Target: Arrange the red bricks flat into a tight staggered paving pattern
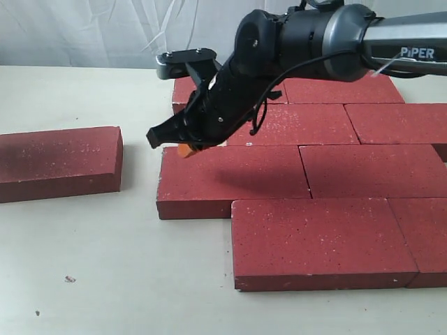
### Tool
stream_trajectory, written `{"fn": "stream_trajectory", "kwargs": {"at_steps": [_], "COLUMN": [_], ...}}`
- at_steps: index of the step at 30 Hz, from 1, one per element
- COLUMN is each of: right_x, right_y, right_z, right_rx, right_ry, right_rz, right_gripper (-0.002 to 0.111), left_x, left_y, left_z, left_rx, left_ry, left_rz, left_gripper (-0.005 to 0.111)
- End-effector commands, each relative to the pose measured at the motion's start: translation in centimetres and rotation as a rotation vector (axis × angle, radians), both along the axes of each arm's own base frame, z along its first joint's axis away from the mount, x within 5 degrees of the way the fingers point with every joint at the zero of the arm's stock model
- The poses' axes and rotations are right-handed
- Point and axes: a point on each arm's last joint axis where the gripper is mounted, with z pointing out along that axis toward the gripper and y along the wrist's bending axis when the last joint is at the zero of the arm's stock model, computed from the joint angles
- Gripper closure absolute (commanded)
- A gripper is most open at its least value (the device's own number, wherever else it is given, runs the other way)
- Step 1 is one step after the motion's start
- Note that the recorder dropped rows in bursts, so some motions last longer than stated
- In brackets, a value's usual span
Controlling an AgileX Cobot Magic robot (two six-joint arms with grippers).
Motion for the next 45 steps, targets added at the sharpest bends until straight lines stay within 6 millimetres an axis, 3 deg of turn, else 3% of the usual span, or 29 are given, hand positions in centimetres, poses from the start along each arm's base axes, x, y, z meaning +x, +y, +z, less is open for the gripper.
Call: {"fn": "stream_trajectory", "kwargs": {"at_steps": [1, 4, 7, 15, 21, 28, 34, 45], "right_x": [-0.2, -0.1, -0.3, -1.2, -0.8, 0.3, 1.3, 4.2], "right_y": [2.1, 3.8, 5.6, 10.8, 13.2, 14.2, 13.6, 11.8], "right_z": [3.0, 4.3, 4.4, 1.0, -1.4, -4.3, -6.6, -7.6], "right_rx": [0.056, 0.09, 0.107, 0.123, 0.143, 0.125, 0.027, 0.04], "right_ry": [-0.048, -0.058, -0.063, -0.007, 0.074, 0.075, 0.049, 0.029], "right_rz": [0.056, 0.09, 0.123, 0.202, 0.229, 0.224, 0.162, 0.043], "right_gripper": [0.109, 0.109, 0.109, 0.109, 0.109, 0.109, 0.109, 0.109], "left_x": [0.2, 0.5, 0.7, 1.0, 1.6, 2.6, 3.1, 3.9], "left_y": [0.6, 0.7, 0.8, 0.4, -0.8, -1.5, -1.7, -1.9], "left_z": [-2.1, -3.8, -5.3, -9.1, -10.4, -10.6, -10.5, -10.8], "left_rx": [-0.022, -0.037, -0.056, -0.118, -0.171, -0.238, -0.27, -0.308], "left_ry": [0.066, 0.112, 0.157, 0.266, 0.27, 0.182, 0.13, 0.056], "left_rz": [0.018, 0.017, 0.018, 0.004, -0.026, -0.006, 0.028, 0.046], "left_gripper": [0.107, 0.107, 0.107, 0.107, 0.107, 0.107, 0.107, 0.107]}}
